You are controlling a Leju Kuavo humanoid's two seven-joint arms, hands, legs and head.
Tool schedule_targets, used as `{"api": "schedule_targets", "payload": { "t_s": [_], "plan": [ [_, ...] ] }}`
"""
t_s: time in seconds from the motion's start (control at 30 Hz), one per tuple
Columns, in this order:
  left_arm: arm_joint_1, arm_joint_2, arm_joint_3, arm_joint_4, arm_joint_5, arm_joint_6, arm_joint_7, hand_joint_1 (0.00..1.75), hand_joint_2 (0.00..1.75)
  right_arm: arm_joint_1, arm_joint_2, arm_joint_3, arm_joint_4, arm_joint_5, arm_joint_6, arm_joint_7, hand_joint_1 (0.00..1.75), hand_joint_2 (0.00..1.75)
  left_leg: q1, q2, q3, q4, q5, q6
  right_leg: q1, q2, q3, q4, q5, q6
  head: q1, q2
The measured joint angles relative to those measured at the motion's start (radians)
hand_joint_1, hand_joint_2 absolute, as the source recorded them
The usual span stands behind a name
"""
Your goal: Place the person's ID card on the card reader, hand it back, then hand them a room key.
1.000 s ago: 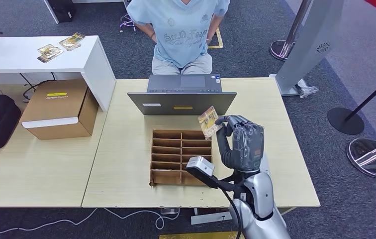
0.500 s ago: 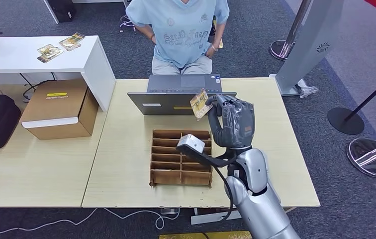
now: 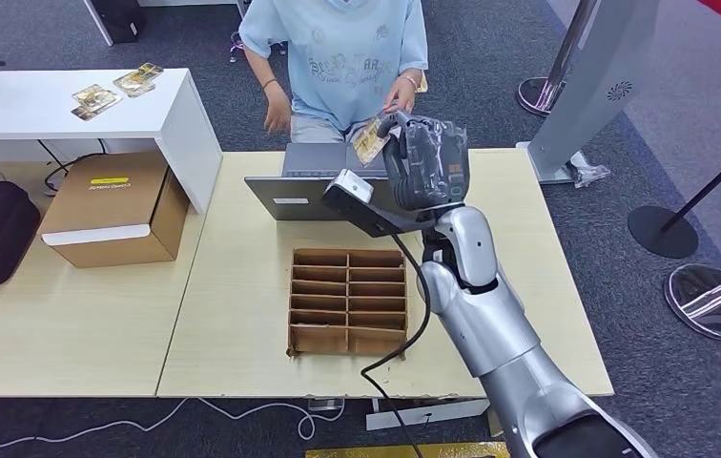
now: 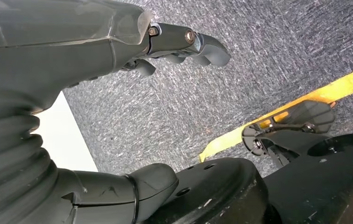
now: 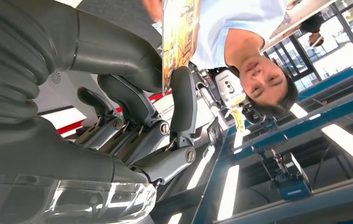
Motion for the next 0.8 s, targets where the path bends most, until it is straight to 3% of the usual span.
{"api": "schedule_targets", "payload": {
  "t_s": [0.47, 0.8],
  "plan": [
    [-0.004, 0.0, 0.0, 0.0, -0.018, -0.002, 0.003, 0.0, 1.75, -0.22, 0.035, -0.028, 0.302, 0.011, 0.001, 0.065, 1.75, 1.75, 0.0, 0.0, 0.0, 0.0, 0.0, 0.0, 0.0, 0.0, 0.0, 0.0, 0.0, 0.0, 0.0, 0.0],
    [-0.012, 0.0, 0.0, 0.0, -0.016, -0.002, 0.01, 0.0, 1.75, -0.307, 0.053, -0.058, 0.442, 0.0, 0.004, 0.078, 1.71, 1.75, 0.0, 0.0, 0.0, 0.0, 0.0, 0.0, 0.0, 0.0, 0.0, 0.0, 0.0, 0.0, 0.0, 0.0]
  ]
}}
